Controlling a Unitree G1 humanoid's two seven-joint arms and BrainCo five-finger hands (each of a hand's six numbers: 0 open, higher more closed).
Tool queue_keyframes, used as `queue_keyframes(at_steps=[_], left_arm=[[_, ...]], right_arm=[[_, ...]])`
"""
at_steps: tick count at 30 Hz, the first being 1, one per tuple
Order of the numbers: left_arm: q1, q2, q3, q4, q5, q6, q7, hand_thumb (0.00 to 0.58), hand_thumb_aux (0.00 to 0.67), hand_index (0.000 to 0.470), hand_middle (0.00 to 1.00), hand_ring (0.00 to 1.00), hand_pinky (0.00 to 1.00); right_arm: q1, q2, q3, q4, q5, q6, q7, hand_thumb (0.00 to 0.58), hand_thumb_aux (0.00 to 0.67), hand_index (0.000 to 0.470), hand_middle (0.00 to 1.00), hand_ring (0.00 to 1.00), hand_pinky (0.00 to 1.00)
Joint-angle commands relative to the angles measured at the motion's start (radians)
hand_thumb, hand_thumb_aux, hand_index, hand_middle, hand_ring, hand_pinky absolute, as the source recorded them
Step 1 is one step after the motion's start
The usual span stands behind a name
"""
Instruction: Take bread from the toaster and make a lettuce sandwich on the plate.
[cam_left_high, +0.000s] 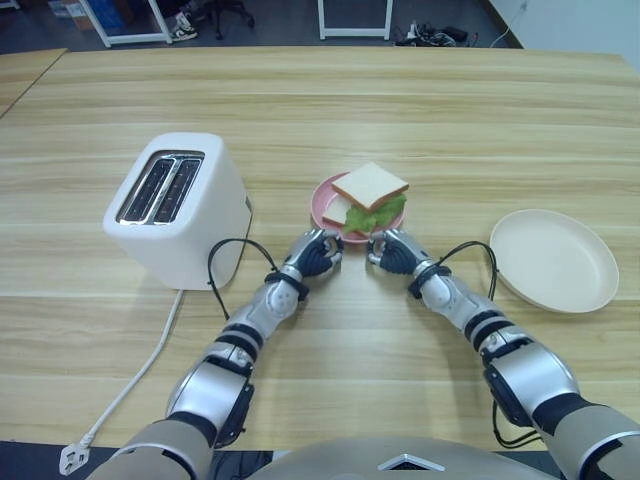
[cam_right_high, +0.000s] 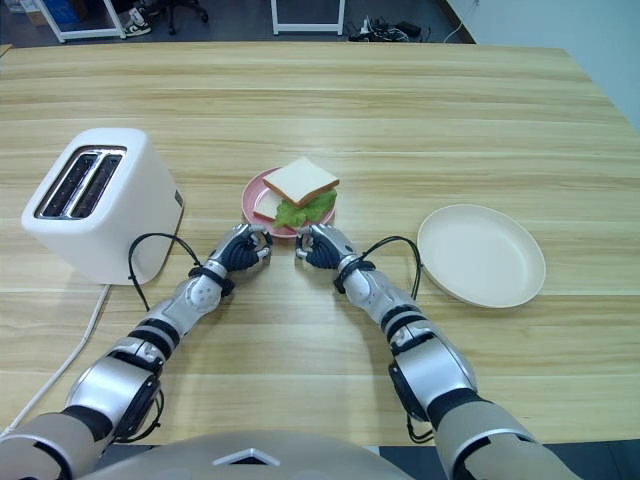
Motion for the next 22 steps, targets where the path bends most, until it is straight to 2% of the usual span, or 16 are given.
queue_keyframes(at_steps=[1,3,4,5,6,9,12,16,22], left_arm=[[0.058,-0.034,0.003,0.098,-0.027,-0.088,0.045,0.580,0.670,0.470,1.00,1.00,1.00],[0.098,-0.036,0.035,0.060,-0.088,-0.249,0.047,0.580,0.670,0.470,1.00,1.00,1.00],[0.123,-0.038,0.053,0.030,-0.127,-0.330,0.040,0.578,0.628,0.441,0.78,0.78,0.78],[0.151,-0.041,0.068,-0.010,-0.164,-0.403,0.026,0.265,0.176,0.123,0.28,0.28,0.28],[0.181,-0.048,0.082,-0.057,-0.204,-0.465,0.012,0.000,0.000,0.000,0.00,0.00,0.00],[0.263,-0.077,0.117,-0.200,-0.332,-0.560,-0.035,0.000,0.000,0.000,0.00,0.00,0.00],[0.312,-0.097,0.150,-0.296,-0.403,-0.562,-0.059,0.000,0.000,0.000,0.00,0.00,0.00],[0.331,-0.117,0.195,-0.349,-0.451,-0.525,-0.089,0.000,0.000,0.000,0.00,0.00,0.00],[0.262,-0.114,0.259,-0.269,-0.353,-0.441,0.000,0.000,0.000,0.000,0.00,0.00,0.00]], right_arm=[[0.046,0.019,0.006,0.078,0.012,0.029,-0.002,0.580,0.670,0.470,1.00,1.00,1.00],[0.073,0.007,0.018,0.054,0.006,-0.041,-0.048,0.580,0.670,0.470,1.00,1.00,1.00],[0.093,-0.003,0.018,0.031,0.011,-0.093,-0.076,0.505,0.428,0.300,0.80,0.80,0.80],[0.120,-0.015,0.009,-0.001,0.029,-0.159,-0.094,0.009,0.005,0.004,0.02,0.02,0.02],[0.151,-0.027,-0.007,-0.039,0.053,-0.219,-0.111,0.000,0.000,0.000,0.00,0.00,0.00],[0.242,-0.054,-0.061,-0.171,0.132,-0.339,-0.124,0.000,0.000,0.000,0.00,0.00,0.00],[0.304,-0.066,-0.116,-0.311,0.203,-0.386,-0.107,0.000,0.000,0.000,0.00,0.00,0.00],[0.341,-0.055,-0.195,-0.433,0.290,-0.396,-0.109,0.000,0.000,0.000,0.00,0.00,0.00],[0.356,-0.055,-0.288,-0.389,0.314,-0.371,-0.166,0.000,0.000,0.000,0.00,0.00,0.00]])
